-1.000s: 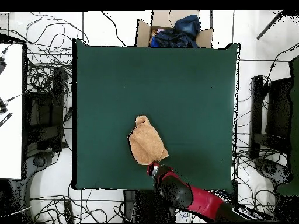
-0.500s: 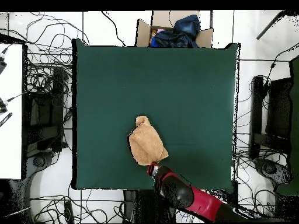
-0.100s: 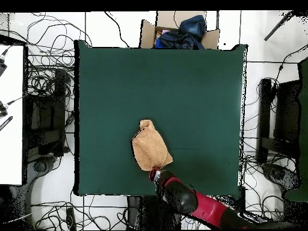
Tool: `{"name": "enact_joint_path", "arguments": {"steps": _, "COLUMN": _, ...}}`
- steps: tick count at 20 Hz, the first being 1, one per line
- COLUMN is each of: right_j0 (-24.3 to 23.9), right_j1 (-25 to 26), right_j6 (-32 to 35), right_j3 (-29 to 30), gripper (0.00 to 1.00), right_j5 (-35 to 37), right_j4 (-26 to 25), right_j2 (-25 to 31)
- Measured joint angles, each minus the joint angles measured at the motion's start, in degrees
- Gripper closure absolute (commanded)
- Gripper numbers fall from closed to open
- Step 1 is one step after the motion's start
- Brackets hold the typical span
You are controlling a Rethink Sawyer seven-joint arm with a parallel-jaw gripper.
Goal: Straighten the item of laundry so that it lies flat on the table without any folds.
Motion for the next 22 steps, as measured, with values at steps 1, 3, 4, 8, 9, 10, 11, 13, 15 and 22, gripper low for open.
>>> {"name": "enact_joint_path", "arguments": {"steps": 1, "right_j0": 0.00, "right_j1": 0.06, "right_j6": 0.00, "right_j3": 0.00, "gripper": 0.00, "right_j5": 0.00, "right_j4": 0.00, "right_j2": 0.00}}
{"name": "enact_joint_path", "arguments": {"steps": 3, "right_j0": 0.00, "right_j1": 0.35, "right_j6": 0.00, "right_j3": 0.05, "gripper": 0.00, "right_j5": -0.01, "right_j4": 0.01, "right_j2": 0.00}}
{"name": "enact_joint_path", "arguments": {"steps": 4, "right_j0": 0.00, "right_j1": 0.33, "right_j6": 0.00, "right_j3": 0.13, "gripper": 0.00, "right_j5": -0.01, "right_j4": 0.12, "right_j2": 0.00}}
{"name": "enact_joint_path", "arguments": {"steps": 8, "right_j0": -0.02, "right_j1": 0.31, "right_j6": 0.00, "right_j3": 0.54, "gripper": 0.00, "right_j5": -0.01, "right_j4": 0.72, "right_j2": 0.01}}
{"name": "enact_joint_path", "arguments": {"steps": 9, "right_j0": -0.04, "right_j1": 0.31, "right_j6": 0.00, "right_j3": 0.67, "gripper": 0.00, "right_j5": -0.01, "right_j4": 0.86, "right_j2": 0.02}}
{"name": "enact_joint_path", "arguments": {"steps": 10, "right_j0": -0.10, "right_j1": 0.31, "right_j6": 0.00, "right_j3": 0.87, "gripper": 0.00, "right_j5": -0.01, "right_j4": 1.00, "right_j2": 0.06}}
{"name": "enact_joint_path", "arguments": {"steps": 11, "right_j0": -0.13, "right_j1": 0.31, "right_j6": 0.00, "right_j3": 0.96, "gripper": 0.00, "right_j5": -0.01, "right_j4": 1.05, "right_j2": 0.07}}
{"name": "enact_joint_path", "arguments": {"steps": 13, "right_j0": -0.32, "right_j1": 0.31, "right_j6": 0.00, "right_j3": 1.30, "gripper": 0.00, "right_j5": -0.01, "right_j4": 1.10, "right_j2": 0.20}}
{"name": "enact_joint_path", "arguments": {"steps": 15, "right_j0": -0.53, "right_j1": 0.31, "right_j6": 0.01, "right_j3": 1.46, "gripper": 0.00, "right_j5": -0.01, "right_j4": 1.13, "right_j2": 0.40}}
{"name": "enact_joint_path", "arguments": {"steps": 22, "right_j0": -4.45, "right_j1": 0.76, "right_j6": 0.78, "right_j3": 2.76, "gripper": 0.00, "right_j5": -0.01, "right_j4": 1.85, "right_j2": 4.02}}
